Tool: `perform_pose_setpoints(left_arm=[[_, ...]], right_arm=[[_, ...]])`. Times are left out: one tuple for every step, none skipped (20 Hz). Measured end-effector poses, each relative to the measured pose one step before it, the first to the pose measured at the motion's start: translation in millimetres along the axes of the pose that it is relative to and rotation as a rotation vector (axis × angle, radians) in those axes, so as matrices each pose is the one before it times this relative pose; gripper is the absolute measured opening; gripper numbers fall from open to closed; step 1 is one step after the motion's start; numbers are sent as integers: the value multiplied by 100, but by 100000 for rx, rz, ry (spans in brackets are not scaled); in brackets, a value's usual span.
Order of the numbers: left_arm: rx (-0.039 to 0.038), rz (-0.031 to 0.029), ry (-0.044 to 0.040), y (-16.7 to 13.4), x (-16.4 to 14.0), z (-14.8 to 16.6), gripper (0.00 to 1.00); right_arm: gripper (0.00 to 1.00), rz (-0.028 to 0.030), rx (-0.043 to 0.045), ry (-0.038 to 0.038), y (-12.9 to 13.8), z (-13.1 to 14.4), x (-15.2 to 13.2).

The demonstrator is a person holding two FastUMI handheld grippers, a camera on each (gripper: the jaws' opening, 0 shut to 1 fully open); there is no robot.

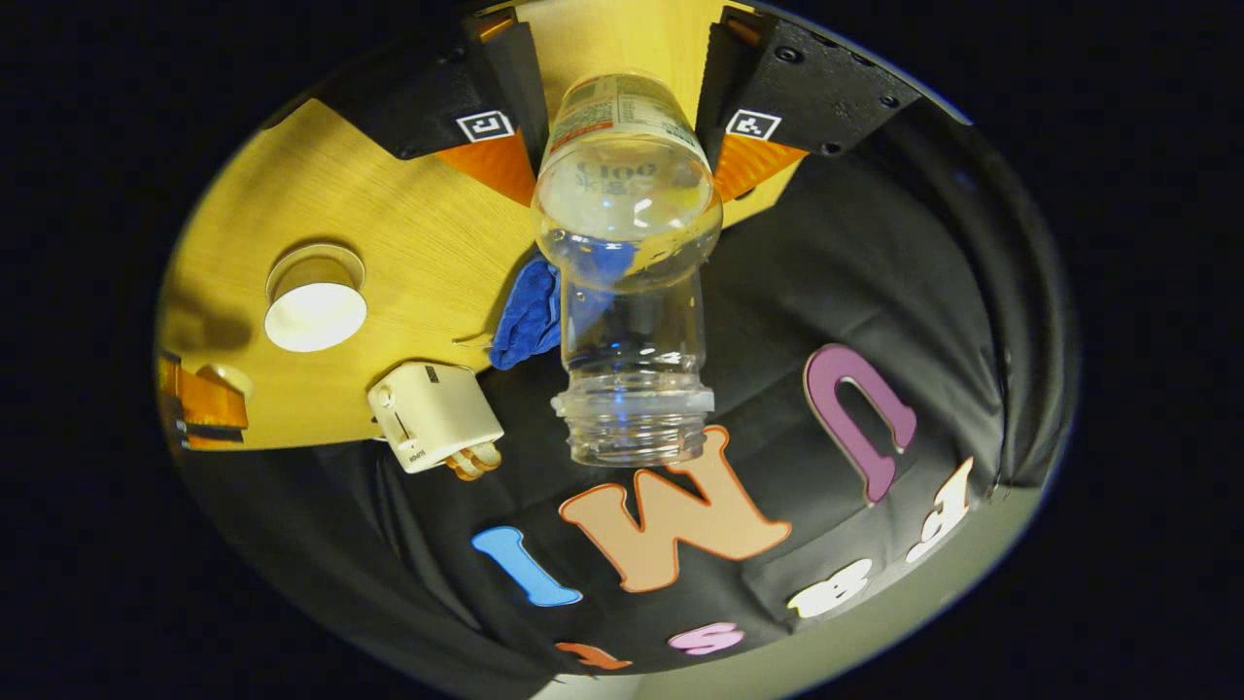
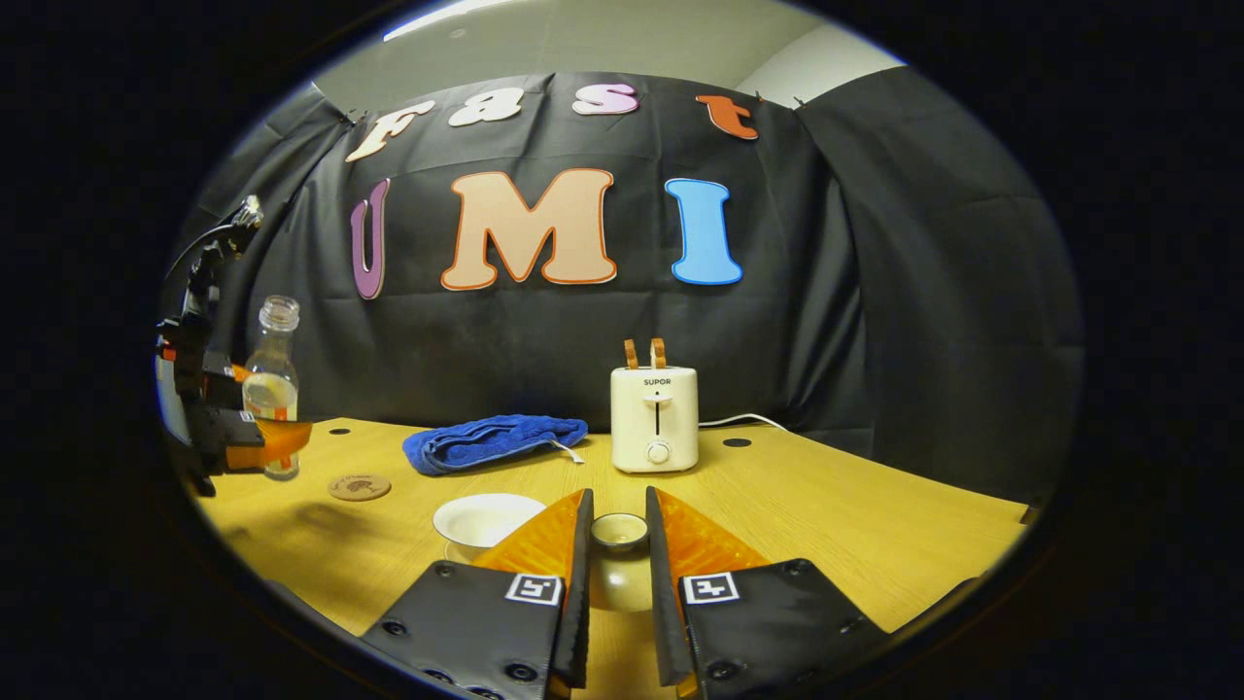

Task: Open the teacup lid with one hand, grasp the water bottle and pour water into the teacup with the other hand; after pouring, place the water bottle on the coaster and then close the teacup lid.

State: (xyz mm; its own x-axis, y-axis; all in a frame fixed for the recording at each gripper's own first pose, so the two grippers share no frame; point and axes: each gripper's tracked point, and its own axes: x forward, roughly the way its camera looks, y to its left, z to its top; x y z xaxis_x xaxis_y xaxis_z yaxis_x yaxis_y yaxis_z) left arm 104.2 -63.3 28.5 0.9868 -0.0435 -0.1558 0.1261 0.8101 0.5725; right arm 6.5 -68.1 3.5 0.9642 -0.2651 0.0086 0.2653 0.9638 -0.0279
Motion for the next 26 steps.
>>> perform_pose_setpoints(left_arm=[[5821,754,-994,-78,215,664,64],[6303,575,-746,-177,177,490,64],[6379,575,-1297,-302,364,642,64],[6545,445,-430,-410,480,309,64],[5795,-844,-523,-837,537,203,63],[5361,-1223,-78,-898,524,72,64],[4721,-578,147,-640,534,23,64],[3949,-668,488,-643,475,-69,64],[3088,-590,540,-484,413,11,64],[2210,-226,99,-329,467,100,64],[2290,-123,239,-242,344,85,64],[2882,437,453,84,314,75,64],[3330,698,-172,-29,291,211,64],[3353,532,243,-150,146,141,64],[3595,210,178,-23,171,70,64],[3550,346,23,-119,238,85,63],[3847,557,126,20,140,72,64],[3467,260,-130,-35,145,54,64],[2758,-16,-12,15,27,38,64],[2630,-266,211,-93,122,34,64],[2514,471,-245,164,82,130,63],[2877,587,-442,137,124,161,64],[2154,531,-191,174,-154,61,64],[987,-9,-32,-9,77,171,64],[597,-387,-419,-52,13,138,64],[870,88,-31,53,26,69,64]], right_arm=[[31,-960,-67,-29,-460,-4,67],[31,-774,23,-43,-429,57,50],[31,-864,-50,-22,-453,-14,9],[31,-881,24,-25,-460,70,29],[31,-866,-32,23,-407,-73,109],[31,-725,-54,70,-403,45,8],[31,-530,22,-138,-352,27,12],[31,-529,-55,0,-322,55,-7],[31,-302,12,-116,-312,-38,6],[31,-52,-39,22,-210,78,90],[31,-160,56,21,-283,-44,-78],[31,-397,-72,-80,-171,83,11],[31,-313,-12,-10,-215,-51,137],[31,-232,-27,-8,-162,6,9],[31,-318,-5,-25,-114,17,25],[31,-286,-11,25,-97,-13,-24],[31,-123,-34,-82,-24,-2,-20],[31,-55,-53,8,-54,29,19],[31,-66,-8,75,-8,-59,58],[31,-67,46,-73,16,32,-31],[31,-33,-66,52,-5,-53,17],[31,-19,27,-82,-15,-19,-12],[31,2,-12,27,-11,37,35],[31,11,-19,15,19,9,-31],[31,-4,24,-52,-15,-27,13],[31,18,-32,28,-17,20,-15]])
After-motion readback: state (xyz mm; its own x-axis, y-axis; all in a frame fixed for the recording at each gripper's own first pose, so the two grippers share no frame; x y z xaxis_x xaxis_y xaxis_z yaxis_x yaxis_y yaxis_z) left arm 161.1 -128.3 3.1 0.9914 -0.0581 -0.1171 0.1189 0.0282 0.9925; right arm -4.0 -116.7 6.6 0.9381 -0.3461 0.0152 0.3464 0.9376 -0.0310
